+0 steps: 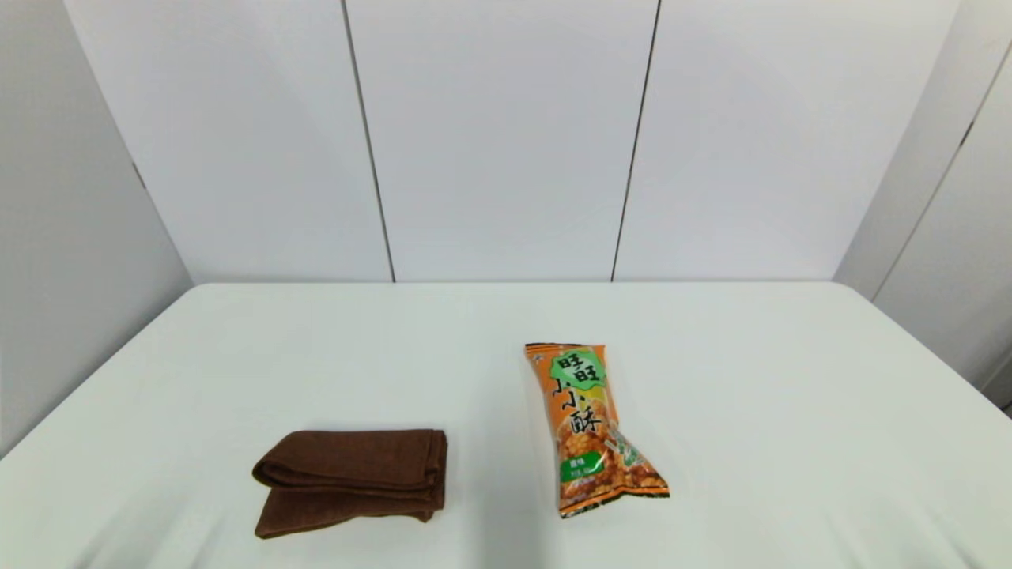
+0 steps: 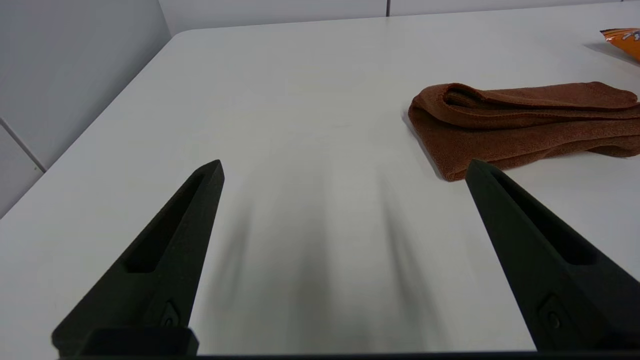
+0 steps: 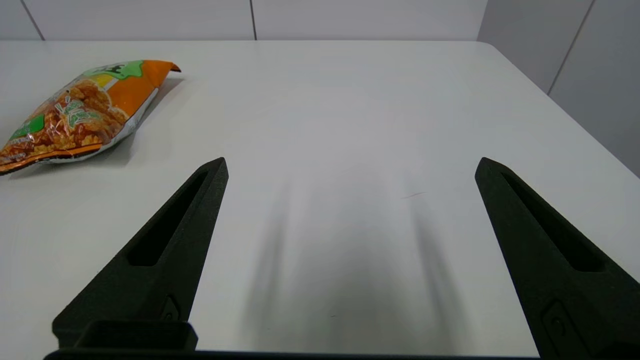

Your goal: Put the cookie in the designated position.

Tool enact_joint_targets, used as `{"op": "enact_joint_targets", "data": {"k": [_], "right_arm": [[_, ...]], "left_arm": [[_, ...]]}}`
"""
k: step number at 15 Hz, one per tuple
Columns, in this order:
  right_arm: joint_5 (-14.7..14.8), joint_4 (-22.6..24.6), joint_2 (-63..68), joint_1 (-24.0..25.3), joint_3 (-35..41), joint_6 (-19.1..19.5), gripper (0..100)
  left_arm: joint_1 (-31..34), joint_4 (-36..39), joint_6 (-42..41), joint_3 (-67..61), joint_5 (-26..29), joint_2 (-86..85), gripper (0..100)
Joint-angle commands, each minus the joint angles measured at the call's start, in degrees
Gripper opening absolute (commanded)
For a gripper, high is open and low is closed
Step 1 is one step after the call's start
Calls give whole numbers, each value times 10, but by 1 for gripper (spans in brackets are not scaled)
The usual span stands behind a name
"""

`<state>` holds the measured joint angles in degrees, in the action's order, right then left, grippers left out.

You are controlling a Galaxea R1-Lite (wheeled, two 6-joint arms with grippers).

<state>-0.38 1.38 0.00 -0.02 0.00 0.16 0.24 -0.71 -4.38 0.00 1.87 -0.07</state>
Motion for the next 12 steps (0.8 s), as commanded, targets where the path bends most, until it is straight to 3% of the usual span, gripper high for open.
{"op": "enact_joint_targets", "data": {"k": [1, 12], "right_arm": [[-1, 0, 0, -1, 5, 0, 100], [-1, 0, 0, 0, 5, 0, 100]], "left_arm": [[0, 0, 0, 0, 0, 0, 100], [0, 0, 0, 0, 1, 0, 100]]}}
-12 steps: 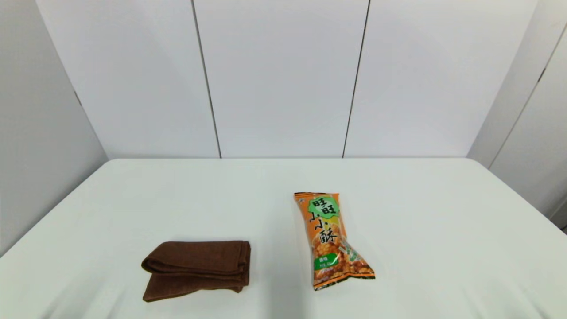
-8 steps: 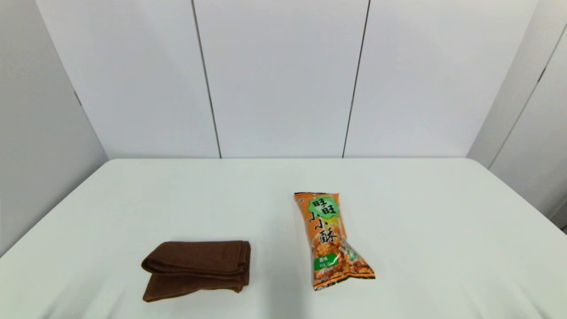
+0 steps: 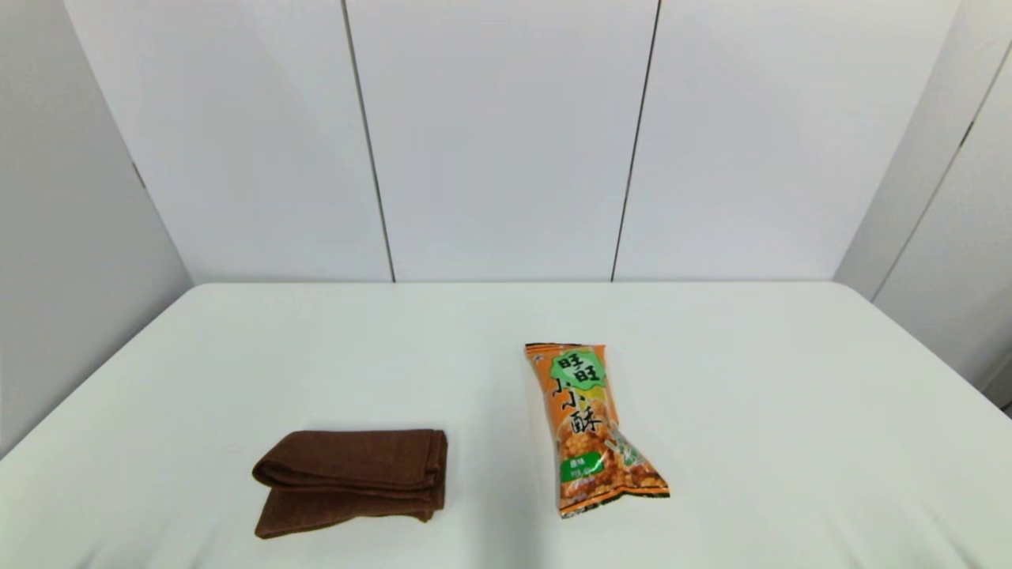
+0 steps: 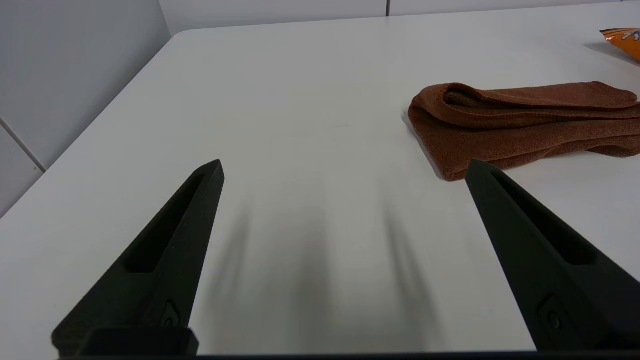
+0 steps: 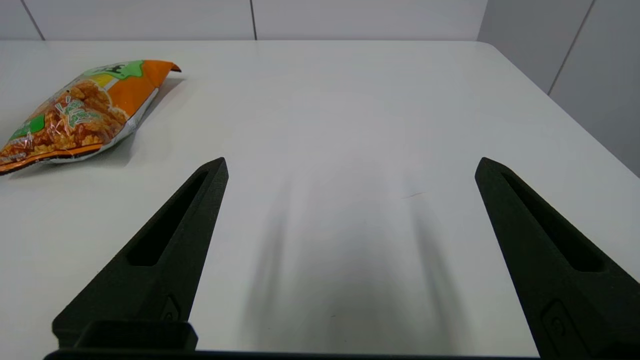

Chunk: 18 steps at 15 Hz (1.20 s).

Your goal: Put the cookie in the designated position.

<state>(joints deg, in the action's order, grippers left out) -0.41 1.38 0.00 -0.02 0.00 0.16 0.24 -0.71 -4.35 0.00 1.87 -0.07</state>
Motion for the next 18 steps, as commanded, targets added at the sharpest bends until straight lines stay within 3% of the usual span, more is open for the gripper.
{"op": "enact_joint_targets", "data": {"k": [1, 5, 10, 12, 15, 18], "right_arm": [[0, 0, 0, 0, 5, 0, 100], [1, 0, 1, 0, 5, 0, 100], [0, 0, 1, 0, 5, 0, 100], [0, 0, 1, 0, 5, 0, 100], [0, 0, 1, 0, 5, 0, 100], [1, 0, 1, 0, 5, 0, 100]], "left_arm": [[0, 0, -1, 0, 1, 0, 100], [0, 19, -6, 0, 1, 17, 100], [-1, 172, -7, 12, 1, 170, 100], [-2, 194, -9, 38, 1, 229, 100], [-59, 175, -32, 147, 5, 342, 100], [-133, 71, -36, 258, 5, 407, 100]]}}
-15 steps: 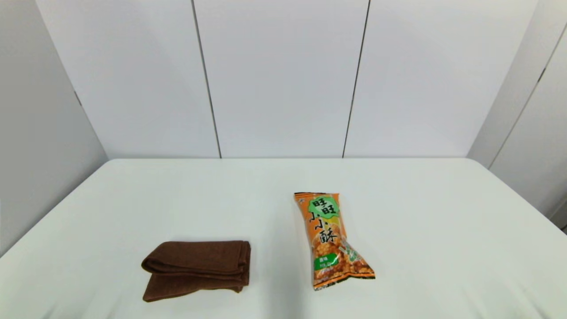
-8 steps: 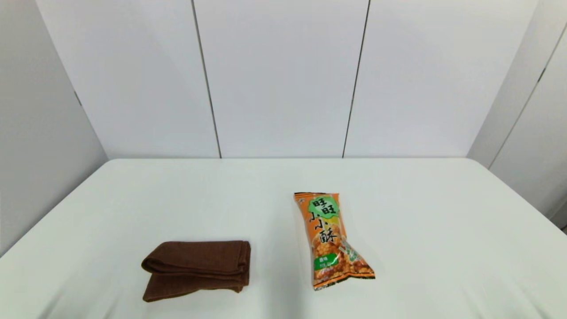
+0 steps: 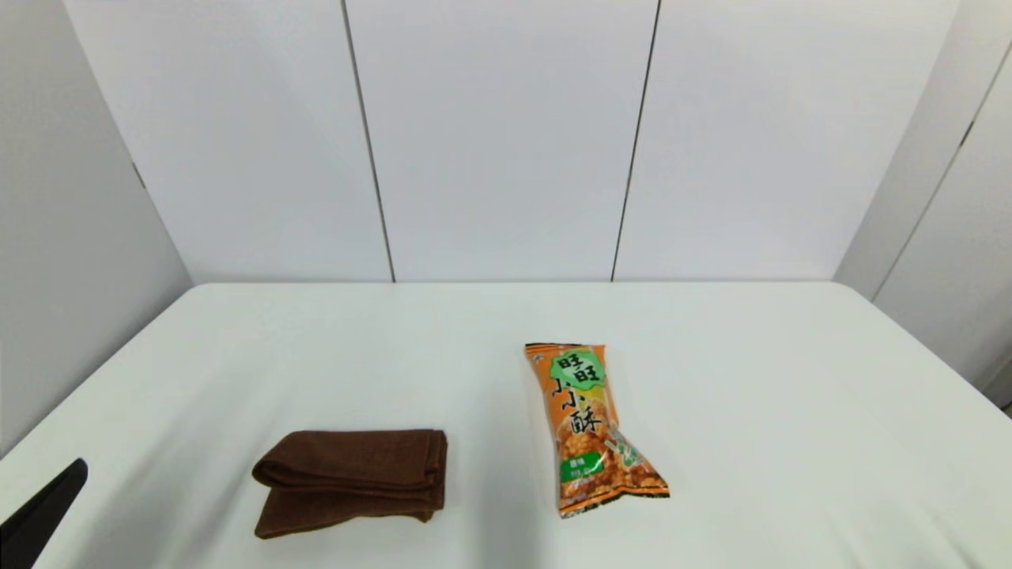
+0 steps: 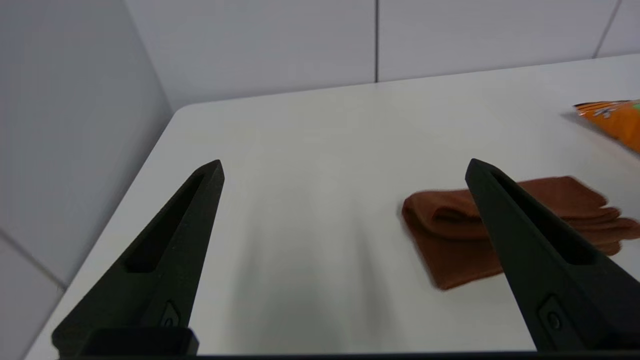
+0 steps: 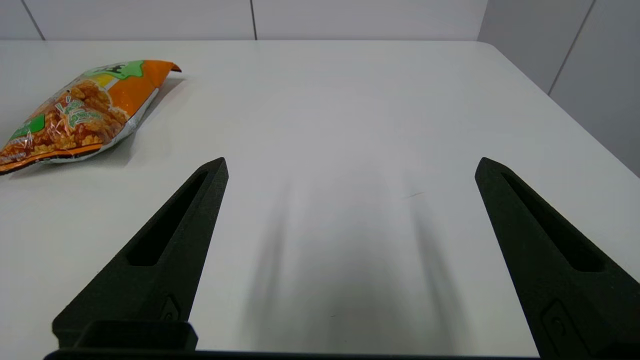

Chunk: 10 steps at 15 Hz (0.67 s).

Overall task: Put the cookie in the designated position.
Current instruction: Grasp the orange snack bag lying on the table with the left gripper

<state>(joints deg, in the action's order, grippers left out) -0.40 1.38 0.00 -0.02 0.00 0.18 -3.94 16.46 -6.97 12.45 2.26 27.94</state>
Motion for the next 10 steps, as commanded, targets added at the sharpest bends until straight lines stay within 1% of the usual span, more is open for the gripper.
{"op": "enact_joint_targets", "data": {"k": [1, 3, 4, 5, 7, 9, 10], "right_arm": [[0, 0, 1, 0, 5, 0, 100], [0, 0, 1, -1, 5, 0, 100], [0, 0, 1, 0, 5, 0, 100], [0, 0, 0, 0, 5, 0, 100], [0, 0, 1, 0, 5, 0, 100], [0, 0, 1, 0, 5, 0, 100], [0, 0, 0, -1, 5, 0, 100]], "left_arm": [[-117, -128, -16, 169, 0, 149, 100], [-156, -178, -36, 231, -1, 189, 100], [-188, -216, -37, 276, -1, 219, 100], [-204, -252, -38, 317, 0, 244, 100], [-232, -270, -52, 367, 1, 284, 100], [-296, -284, -55, 420, -2, 341, 100], [-314, -287, -53, 446, -2, 370, 100]]}}
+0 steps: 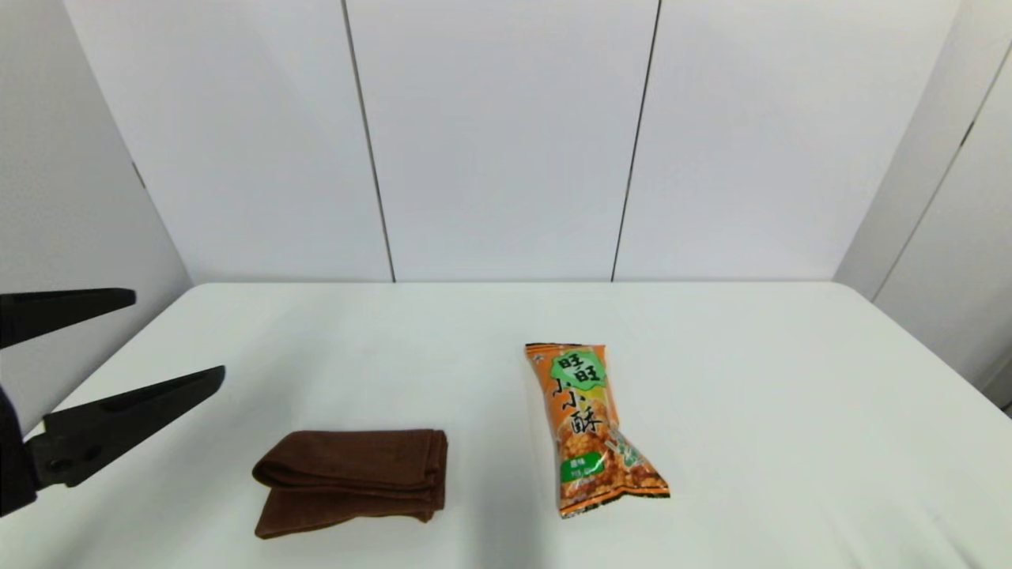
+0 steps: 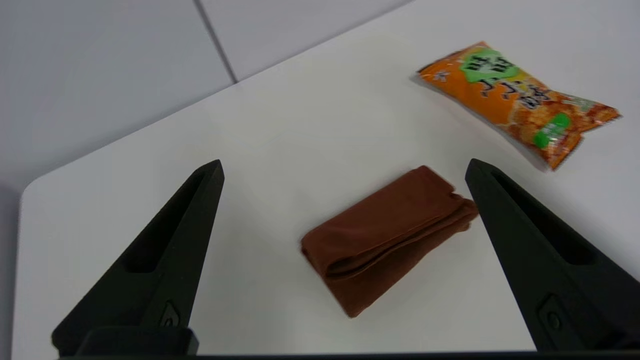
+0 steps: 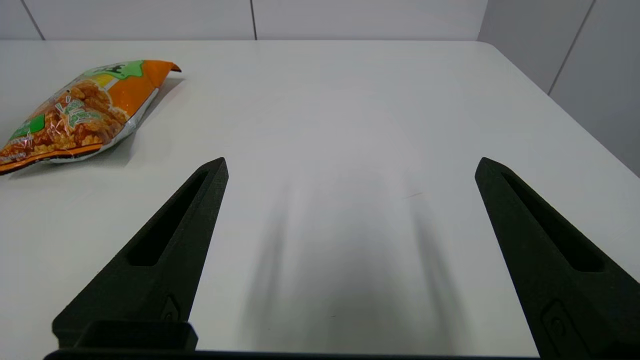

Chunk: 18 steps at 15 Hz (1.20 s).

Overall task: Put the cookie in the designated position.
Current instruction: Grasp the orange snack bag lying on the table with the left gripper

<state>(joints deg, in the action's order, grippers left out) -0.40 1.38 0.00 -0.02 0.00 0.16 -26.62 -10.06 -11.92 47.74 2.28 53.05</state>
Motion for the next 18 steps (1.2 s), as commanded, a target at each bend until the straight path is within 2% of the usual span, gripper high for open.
{"op": "enact_joint_targets", "data": {"k": [1, 7, 12, 15, 16, 18], "right_arm": [[0, 0, 1, 0, 5, 0, 100], [0, 0, 1, 0, 5, 0, 100], [0, 0, 1, 0, 5, 0, 100], [1, 0, 0, 0, 5, 0, 100], [1, 0, 1, 0, 5, 0, 100], [0, 0, 0, -1, 5, 0, 100]], "left_arm": [[-103, -25, -4, 128, -3, 155, 100], [-178, -41, -5, 308, 0, 368, 100], [-214, -40, -1, 453, -1, 524, 100], [-236, -49, 31, 554, -3, 610, 100], [-244, -69, 50, 587, -13, 632, 100], [-264, -141, 80, 649, -75, 661, 100]]}}
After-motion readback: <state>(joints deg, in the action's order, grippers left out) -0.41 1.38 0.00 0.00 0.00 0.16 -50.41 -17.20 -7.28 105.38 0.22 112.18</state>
